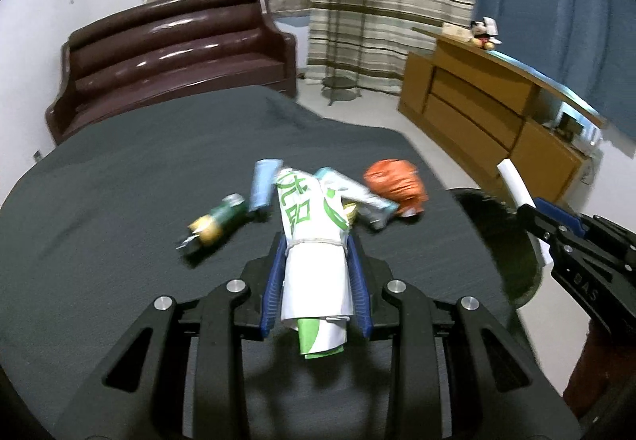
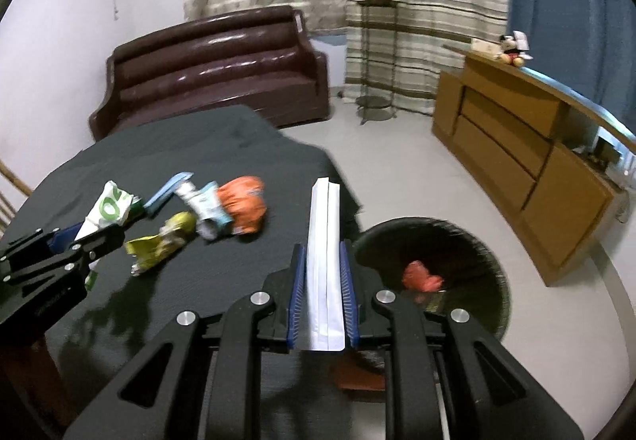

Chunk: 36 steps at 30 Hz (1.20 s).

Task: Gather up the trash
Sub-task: 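Grasp the long white strip with the right gripper while the left holds the wrapper, then carry both items over the bin and open both grippers to drop them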

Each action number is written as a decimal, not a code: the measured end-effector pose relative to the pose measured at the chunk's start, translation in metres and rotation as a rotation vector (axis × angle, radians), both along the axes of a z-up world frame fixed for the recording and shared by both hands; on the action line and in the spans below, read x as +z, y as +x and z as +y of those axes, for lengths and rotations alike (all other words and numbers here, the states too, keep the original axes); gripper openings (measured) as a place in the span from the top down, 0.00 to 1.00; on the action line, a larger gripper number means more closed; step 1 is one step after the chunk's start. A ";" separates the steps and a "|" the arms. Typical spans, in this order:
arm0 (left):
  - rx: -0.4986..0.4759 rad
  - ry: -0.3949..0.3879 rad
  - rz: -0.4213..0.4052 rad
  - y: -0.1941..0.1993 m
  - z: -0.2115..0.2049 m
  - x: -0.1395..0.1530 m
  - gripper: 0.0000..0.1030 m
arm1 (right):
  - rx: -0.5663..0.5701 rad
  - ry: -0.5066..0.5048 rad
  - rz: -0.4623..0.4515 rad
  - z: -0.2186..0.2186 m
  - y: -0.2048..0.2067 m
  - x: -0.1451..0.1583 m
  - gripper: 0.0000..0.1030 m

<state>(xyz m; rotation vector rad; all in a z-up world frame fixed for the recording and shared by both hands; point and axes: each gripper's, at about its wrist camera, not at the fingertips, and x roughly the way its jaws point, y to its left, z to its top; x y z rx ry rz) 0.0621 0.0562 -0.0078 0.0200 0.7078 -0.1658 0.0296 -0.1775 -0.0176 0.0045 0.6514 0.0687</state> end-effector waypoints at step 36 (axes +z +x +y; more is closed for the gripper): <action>-0.213 0.092 -0.012 0.074 -0.193 -0.022 0.71 | -0.200 0.070 -0.009 -0.121 0.038 -0.026 0.82</action>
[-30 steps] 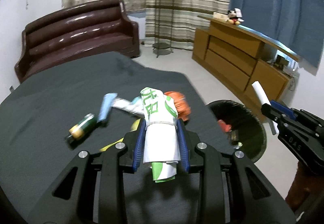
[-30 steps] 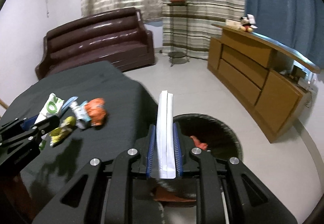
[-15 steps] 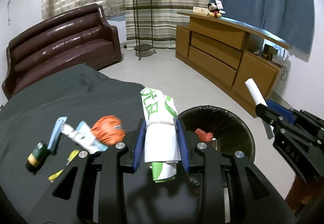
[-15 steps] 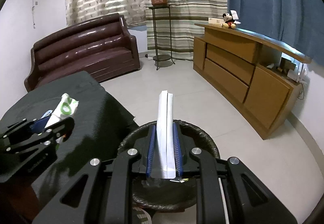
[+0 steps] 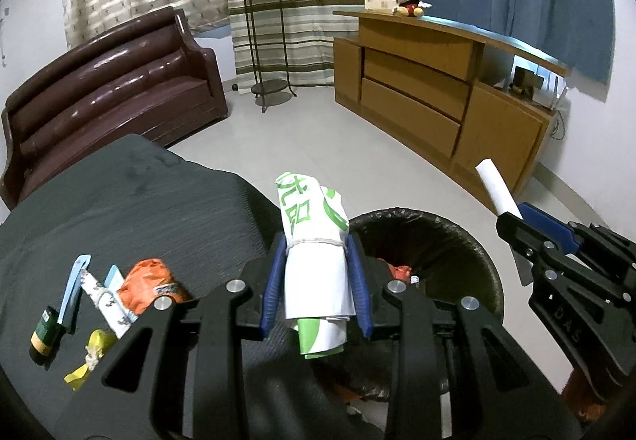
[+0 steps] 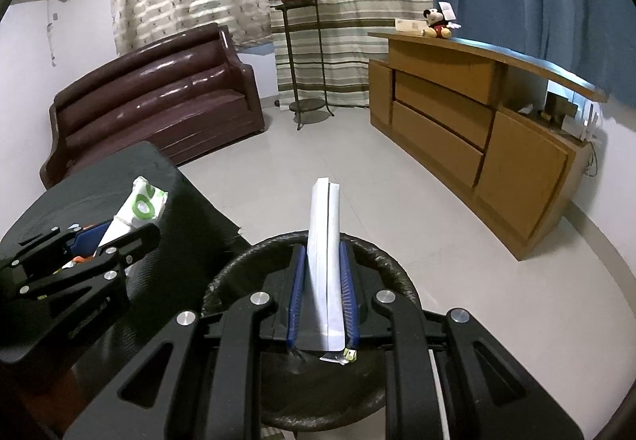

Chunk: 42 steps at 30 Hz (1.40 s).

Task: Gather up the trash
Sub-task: 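Carry both items over the bin and open both grippers to drop them, then move the left gripper back to the table and grasp the yellow wrapper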

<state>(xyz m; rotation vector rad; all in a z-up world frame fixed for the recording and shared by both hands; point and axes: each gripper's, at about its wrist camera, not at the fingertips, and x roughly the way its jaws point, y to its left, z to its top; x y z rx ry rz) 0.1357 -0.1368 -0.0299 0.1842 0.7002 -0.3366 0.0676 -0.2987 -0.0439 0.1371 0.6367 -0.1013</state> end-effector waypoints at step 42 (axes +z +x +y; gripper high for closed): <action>0.019 0.032 0.006 0.006 -0.013 -0.008 0.27 | -0.058 0.038 0.018 -0.018 0.001 0.000 0.50</action>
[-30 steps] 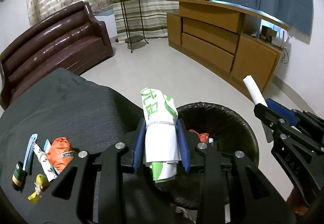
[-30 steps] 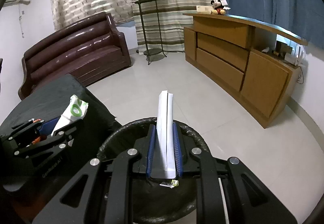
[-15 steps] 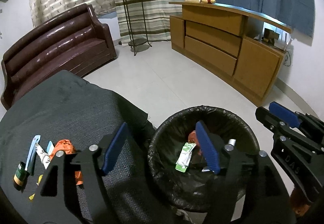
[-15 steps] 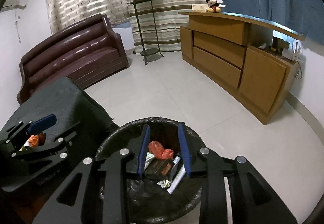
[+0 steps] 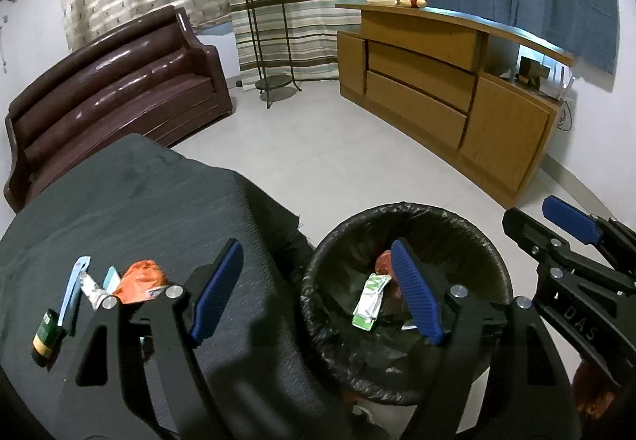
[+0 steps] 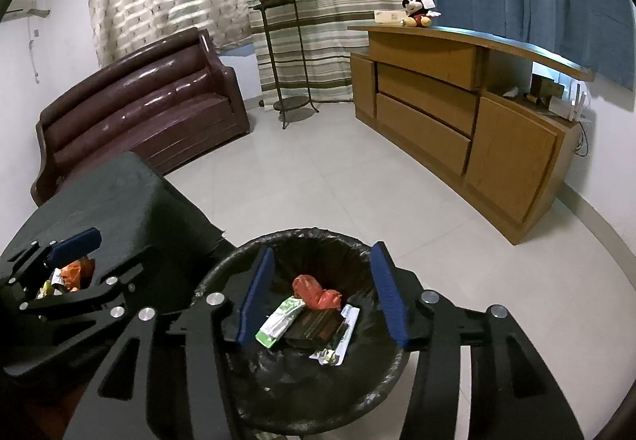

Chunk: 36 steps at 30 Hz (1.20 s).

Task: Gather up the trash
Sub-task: 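Move the left gripper back to the table and grasp the yellow wrapper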

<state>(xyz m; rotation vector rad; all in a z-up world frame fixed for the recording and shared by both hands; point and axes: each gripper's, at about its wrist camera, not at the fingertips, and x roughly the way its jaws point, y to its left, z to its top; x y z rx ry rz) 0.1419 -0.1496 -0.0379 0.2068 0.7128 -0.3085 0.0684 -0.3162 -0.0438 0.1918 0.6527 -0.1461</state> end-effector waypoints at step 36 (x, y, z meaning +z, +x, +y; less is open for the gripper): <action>0.206 0.003 0.076 -0.045 0.179 -0.004 0.27 | 0.259 -0.011 0.036 0.134 -0.006 0.005 0.48</action>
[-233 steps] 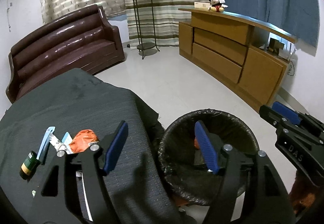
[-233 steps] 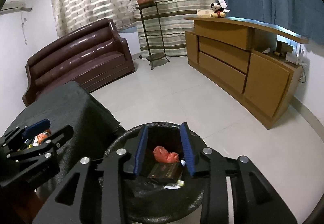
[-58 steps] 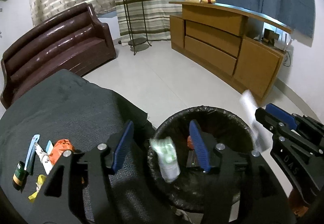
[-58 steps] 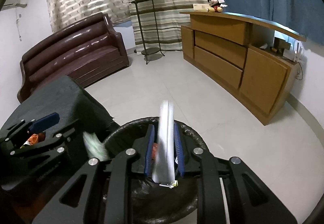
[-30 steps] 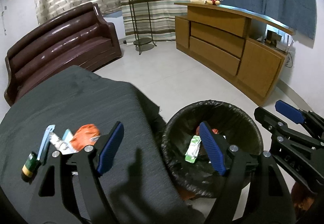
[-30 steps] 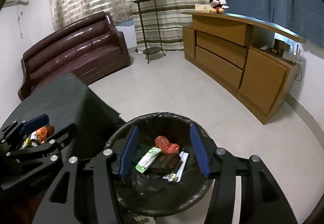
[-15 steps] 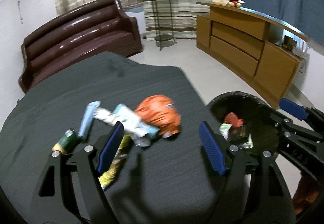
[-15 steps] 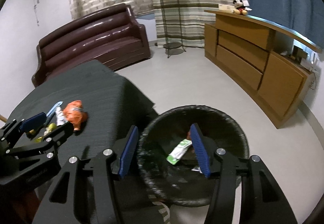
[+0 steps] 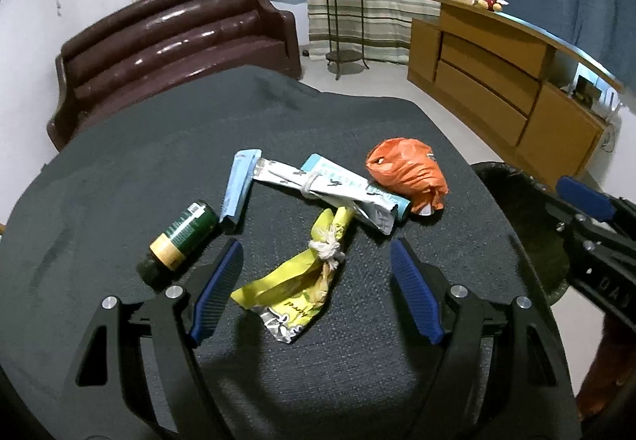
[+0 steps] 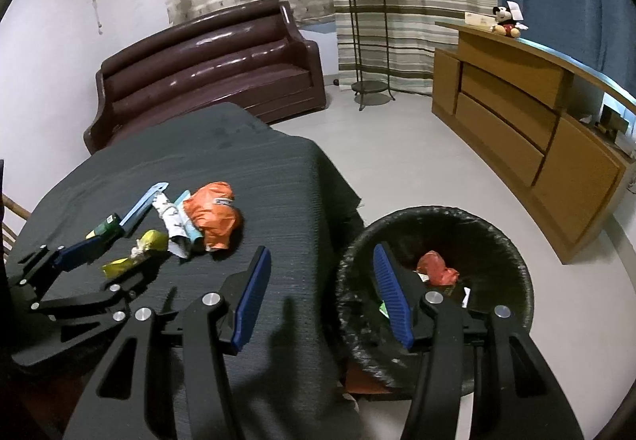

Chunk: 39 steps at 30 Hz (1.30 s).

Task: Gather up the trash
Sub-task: 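Move the left gripper back to the table and grasp the yellow wrapper, then grasp the orange plastic bag with the right gripper while the left holds the yellow wrapper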

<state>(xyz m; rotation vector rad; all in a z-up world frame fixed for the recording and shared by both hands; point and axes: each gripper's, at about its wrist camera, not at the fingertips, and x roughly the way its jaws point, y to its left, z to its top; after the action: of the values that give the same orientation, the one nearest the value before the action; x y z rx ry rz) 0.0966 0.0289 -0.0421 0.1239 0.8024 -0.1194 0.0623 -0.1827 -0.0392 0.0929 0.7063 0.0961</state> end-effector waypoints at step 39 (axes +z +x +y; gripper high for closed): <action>0.095 -0.107 -0.002 0.002 0.075 0.022 0.70 | 0.142 -0.027 0.029 0.065 0.045 0.000 0.47</action>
<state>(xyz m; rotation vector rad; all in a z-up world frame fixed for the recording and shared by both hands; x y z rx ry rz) 0.0984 0.1042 -0.0204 -0.0153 0.7970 -0.0722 0.1073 -0.1179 -0.0388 0.0179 0.7429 0.2211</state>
